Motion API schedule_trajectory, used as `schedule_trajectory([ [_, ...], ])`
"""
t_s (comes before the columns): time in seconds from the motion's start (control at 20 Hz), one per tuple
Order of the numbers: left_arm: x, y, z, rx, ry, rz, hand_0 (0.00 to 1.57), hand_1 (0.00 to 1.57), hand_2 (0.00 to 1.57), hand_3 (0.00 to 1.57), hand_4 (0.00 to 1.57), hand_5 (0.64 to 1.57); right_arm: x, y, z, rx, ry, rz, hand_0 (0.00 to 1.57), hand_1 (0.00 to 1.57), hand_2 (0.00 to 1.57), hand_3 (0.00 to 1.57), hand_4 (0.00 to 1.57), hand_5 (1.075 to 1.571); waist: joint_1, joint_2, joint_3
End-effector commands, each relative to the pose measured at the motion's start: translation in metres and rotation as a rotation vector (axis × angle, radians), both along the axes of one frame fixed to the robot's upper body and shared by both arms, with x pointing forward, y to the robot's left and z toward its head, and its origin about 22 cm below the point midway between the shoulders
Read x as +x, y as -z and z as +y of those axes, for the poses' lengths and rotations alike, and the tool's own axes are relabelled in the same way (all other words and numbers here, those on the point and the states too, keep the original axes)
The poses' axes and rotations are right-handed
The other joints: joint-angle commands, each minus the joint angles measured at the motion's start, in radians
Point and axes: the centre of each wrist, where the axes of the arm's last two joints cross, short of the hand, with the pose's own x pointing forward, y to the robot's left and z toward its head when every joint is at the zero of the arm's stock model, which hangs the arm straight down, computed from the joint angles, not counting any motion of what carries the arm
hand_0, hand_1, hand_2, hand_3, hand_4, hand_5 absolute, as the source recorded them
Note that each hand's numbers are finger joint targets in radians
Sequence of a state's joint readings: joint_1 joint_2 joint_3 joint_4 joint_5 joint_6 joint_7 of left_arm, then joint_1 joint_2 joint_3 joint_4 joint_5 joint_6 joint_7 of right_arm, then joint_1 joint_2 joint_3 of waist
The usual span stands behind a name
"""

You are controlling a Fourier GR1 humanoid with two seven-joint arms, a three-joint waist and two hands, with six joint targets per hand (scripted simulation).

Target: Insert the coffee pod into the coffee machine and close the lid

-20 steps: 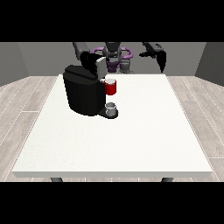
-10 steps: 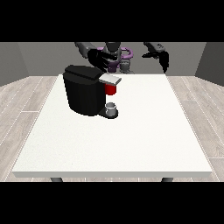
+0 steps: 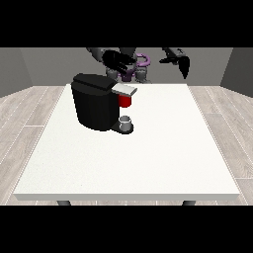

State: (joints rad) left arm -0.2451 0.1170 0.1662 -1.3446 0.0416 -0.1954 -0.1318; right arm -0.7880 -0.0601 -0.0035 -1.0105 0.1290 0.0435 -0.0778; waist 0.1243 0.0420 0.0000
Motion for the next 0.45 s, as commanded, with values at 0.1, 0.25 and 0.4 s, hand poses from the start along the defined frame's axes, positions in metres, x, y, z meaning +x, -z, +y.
schedule_trajectory([
  [0.1,-0.015,0.021,0.010,-0.018,-0.019,0.044,0.00,0.00,0.00,0.00,0.21,1.571,-0.030,0.036,0.015,0.101,-0.150,0.018,0.00,0.00,0.00,0.00,0.35,1.571,-0.057,-0.082,0.0001],
  [0.25,-0.013,0.027,0.000,-0.032,-0.040,0.030,0.00,0.00,0.00,0.00,0.19,1.571,-0.060,0.074,0.010,0.218,-0.121,0.069,0.00,0.00,0.00,0.00,0.29,1.571,-0.083,-0.108,0.0003],
  [0.4,-0.025,0.038,0.009,-0.035,-0.081,0.087,0.00,0.00,0.00,0.00,0.19,1.571,-0.084,0.104,-0.001,0.214,-0.055,0.156,0.00,0.00,0.00,0.00,0.16,1.571,-0.133,-0.156,0.0002],
])
